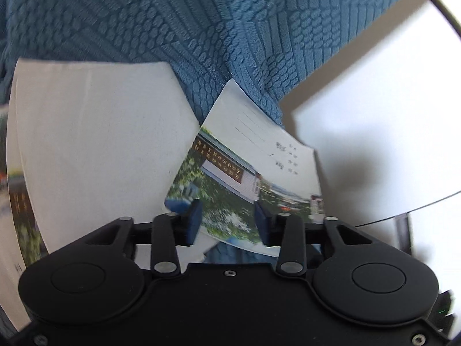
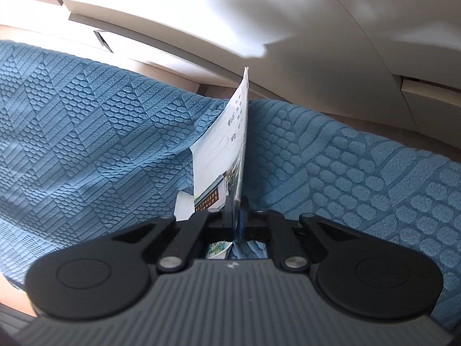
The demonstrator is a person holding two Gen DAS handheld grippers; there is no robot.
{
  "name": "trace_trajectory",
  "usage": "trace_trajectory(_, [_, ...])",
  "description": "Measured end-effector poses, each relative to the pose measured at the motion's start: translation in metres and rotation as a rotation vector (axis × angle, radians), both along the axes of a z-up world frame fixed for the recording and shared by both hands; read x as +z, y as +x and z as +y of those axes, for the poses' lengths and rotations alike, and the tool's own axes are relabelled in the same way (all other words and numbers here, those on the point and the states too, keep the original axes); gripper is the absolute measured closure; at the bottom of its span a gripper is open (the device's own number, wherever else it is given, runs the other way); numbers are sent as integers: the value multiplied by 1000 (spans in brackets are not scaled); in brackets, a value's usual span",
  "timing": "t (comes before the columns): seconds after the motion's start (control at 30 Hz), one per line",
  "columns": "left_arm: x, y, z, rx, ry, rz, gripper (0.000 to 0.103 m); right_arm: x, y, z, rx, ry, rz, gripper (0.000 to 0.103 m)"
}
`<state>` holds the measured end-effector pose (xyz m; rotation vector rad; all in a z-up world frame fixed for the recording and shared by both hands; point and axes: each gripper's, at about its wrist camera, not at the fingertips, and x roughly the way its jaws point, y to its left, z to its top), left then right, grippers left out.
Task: Organize objects
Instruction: 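Close both tools on the edge of the photo booklet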
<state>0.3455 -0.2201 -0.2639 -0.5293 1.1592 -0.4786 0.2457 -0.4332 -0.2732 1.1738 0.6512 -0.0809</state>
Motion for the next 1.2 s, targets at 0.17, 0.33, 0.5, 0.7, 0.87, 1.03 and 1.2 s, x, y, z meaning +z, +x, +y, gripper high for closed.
trace_trajectory(0.17, [-12,-21,21,97,-217,131,54,0,-4,-3,-15,61,-32,98])
trace_trajectory(0.33, [-28,-38,33,193,-351,196,42,5,-8,-6,-19,109,-41,98])
trace_trajectory(0.5, [-49,-44,35,271,-452,278,42,11,-18,-10,-33,156,-51,98])
trace_trajectory(0.7, [-59,-45,28,325,-508,288,44,22,-34,-13,-61,183,-69,98])
trace_trajectory(0.87, [-68,-44,32,374,-564,294,55,30,-49,-16,-58,147,-50,98])
trace_trajectory(1.03, [-73,-48,34,373,-561,297,80,40,-57,-14,-50,99,-43,98])
trace_trajectory(1.2, [-64,-55,35,356,-557,278,93,46,-65,-12,-29,70,-20,98])
